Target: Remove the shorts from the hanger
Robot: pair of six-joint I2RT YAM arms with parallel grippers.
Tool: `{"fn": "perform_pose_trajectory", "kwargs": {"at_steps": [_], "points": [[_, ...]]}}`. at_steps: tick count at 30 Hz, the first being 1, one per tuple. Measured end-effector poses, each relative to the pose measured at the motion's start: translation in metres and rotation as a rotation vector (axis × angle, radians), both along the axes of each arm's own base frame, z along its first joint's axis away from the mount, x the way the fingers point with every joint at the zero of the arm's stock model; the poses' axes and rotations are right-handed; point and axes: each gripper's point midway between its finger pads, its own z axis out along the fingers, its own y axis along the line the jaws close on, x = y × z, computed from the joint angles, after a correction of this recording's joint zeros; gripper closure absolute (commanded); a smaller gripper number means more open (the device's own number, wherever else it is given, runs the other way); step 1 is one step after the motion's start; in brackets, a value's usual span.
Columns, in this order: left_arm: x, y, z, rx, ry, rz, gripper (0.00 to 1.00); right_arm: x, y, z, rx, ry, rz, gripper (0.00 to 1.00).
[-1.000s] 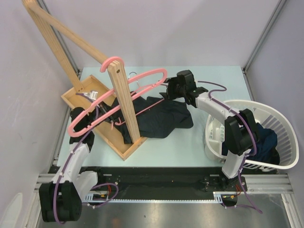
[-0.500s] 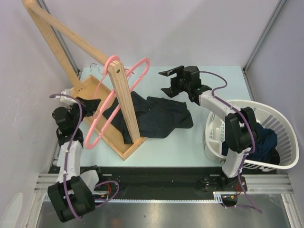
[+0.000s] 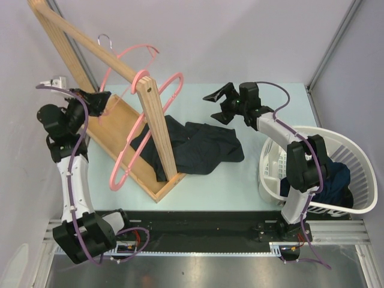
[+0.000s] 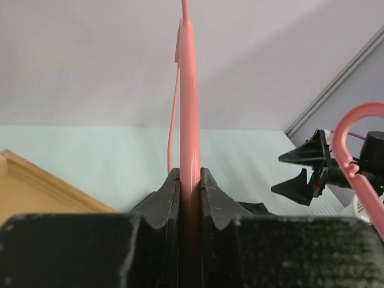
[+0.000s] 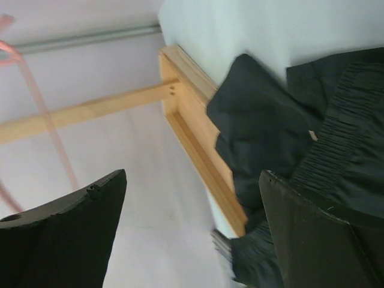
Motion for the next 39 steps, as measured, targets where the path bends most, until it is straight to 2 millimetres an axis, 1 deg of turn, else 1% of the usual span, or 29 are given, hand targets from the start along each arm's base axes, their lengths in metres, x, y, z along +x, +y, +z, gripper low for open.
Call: {"fn": "perform_pose_trajectory", "kwargs": {"at_steps": [2,5,7,9,10,13,14,16,18,20,23,27,33,39], "points": [[-0.002,0.002,0.02,0.028,-0.038,0.004,1.0,-0.006,-0.002,-0.009,-0.057,-0.019,0.048,0.01],[-0.007,0.004,0.045,0.066,-0.088,0.005,1.0,-0.02,-0.006,-0.027,-0.156,-0.031,0.134,0.0],[-0.01,0.004,0.057,0.084,-0.11,0.004,1.0,-0.028,-0.006,-0.039,-0.214,-0.041,0.185,0.0],[-0.013,0.003,0.063,0.095,-0.123,-0.001,1.0,-0.038,-0.008,-0.051,-0.264,-0.044,0.229,0.0],[-0.014,0.002,0.065,0.102,-0.129,-0.005,1.0,-0.047,-0.01,-0.061,-0.297,-0.04,0.261,0.0],[-0.018,-0.001,0.065,0.104,-0.127,-0.013,1.0,-0.066,-0.011,-0.073,-0.339,-0.038,0.321,0.0],[-0.021,-0.002,0.065,0.104,-0.128,-0.012,1.0,-0.072,-0.011,-0.074,-0.345,-0.042,0.34,0.0],[-0.027,-0.004,0.064,0.107,-0.135,-0.009,1.0,-0.081,-0.011,-0.07,-0.352,-0.063,0.372,0.0],[-0.036,-0.008,0.066,0.113,-0.15,-0.008,1.0,-0.087,-0.012,-0.062,-0.353,-0.096,0.39,0.0],[-0.044,-0.012,0.073,0.126,-0.178,-0.008,1.0,-0.09,-0.014,-0.052,-0.351,-0.127,0.395,0.0],[-0.052,-0.015,0.084,0.144,-0.222,-0.005,1.0,-0.093,-0.015,-0.038,-0.346,-0.169,0.4,0.0],[-0.056,-0.017,0.089,0.142,-0.241,-0.005,1.0,-0.099,-0.019,-0.027,-0.352,-0.207,0.403,0.0],[-0.066,-0.021,0.076,0.123,-0.239,0.006,1.0,-0.111,-0.029,-0.026,-0.363,-0.221,0.411,0.0],[-0.076,-0.027,0.066,0.114,-0.244,-0.004,1.0,-0.117,-0.039,-0.026,-0.373,-0.222,0.4,0.0]]}}
